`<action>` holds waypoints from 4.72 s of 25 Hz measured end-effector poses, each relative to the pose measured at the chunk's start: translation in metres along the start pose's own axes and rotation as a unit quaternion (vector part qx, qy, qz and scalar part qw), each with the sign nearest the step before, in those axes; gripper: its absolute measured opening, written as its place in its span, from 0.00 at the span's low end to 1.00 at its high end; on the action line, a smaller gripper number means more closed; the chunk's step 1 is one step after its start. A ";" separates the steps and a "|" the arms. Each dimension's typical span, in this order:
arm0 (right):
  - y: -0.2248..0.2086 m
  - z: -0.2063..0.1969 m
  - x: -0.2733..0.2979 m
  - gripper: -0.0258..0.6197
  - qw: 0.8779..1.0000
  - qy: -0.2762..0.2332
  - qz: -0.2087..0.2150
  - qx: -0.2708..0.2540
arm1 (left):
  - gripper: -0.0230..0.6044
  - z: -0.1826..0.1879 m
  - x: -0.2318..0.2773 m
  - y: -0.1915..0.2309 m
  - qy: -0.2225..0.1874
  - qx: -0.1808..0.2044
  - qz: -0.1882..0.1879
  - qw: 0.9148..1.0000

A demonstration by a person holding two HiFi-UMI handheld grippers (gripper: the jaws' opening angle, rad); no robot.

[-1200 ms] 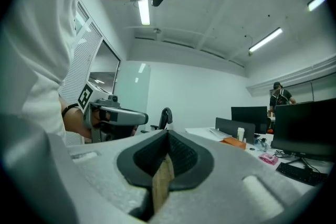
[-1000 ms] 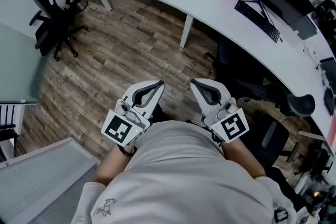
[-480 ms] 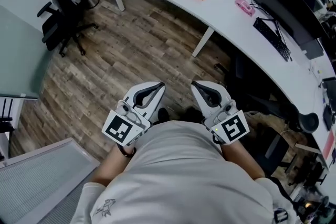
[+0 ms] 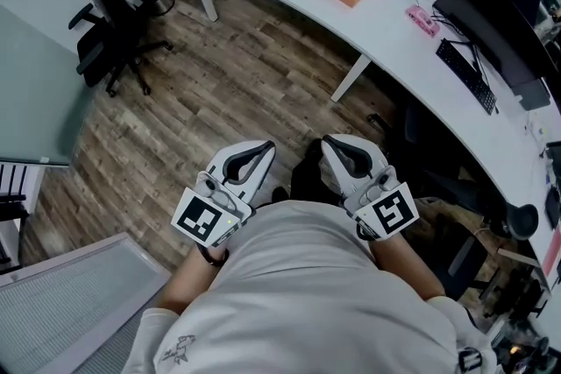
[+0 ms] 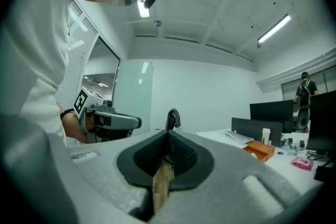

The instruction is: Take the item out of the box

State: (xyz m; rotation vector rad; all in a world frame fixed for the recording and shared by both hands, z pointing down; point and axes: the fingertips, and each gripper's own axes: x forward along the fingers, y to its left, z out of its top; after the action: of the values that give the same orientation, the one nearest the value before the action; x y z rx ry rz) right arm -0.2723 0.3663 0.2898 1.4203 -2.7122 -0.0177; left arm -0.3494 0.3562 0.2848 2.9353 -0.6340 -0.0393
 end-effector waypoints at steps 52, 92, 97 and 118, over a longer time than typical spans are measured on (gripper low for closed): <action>-0.466 -0.032 0.042 0.04 0.995 -0.006 -0.091 0.031 | 0.03 0.033 0.422 0.192 0.016 0.035 0.001 0.999; -0.709 -0.081 0.307 0.05 0.978 0.104 -0.168 0.068 | 0.03 0.015 0.638 0.467 0.067 -0.014 -0.134 0.989; -0.730 -0.128 0.342 0.12 0.971 0.155 -0.161 0.090 | 0.03 -0.012 0.663 0.500 0.093 -0.025 -0.147 0.984; -0.766 -0.293 0.393 0.21 0.916 0.316 -0.148 0.198 | 0.03 -0.132 0.728 0.569 0.193 -0.046 -0.177 0.964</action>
State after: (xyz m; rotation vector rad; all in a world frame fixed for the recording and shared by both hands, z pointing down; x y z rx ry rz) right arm 0.1555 -0.3858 0.5716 1.5603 -2.0181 0.8559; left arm 0.0883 -0.4403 0.4985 2.8056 -0.0459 0.4429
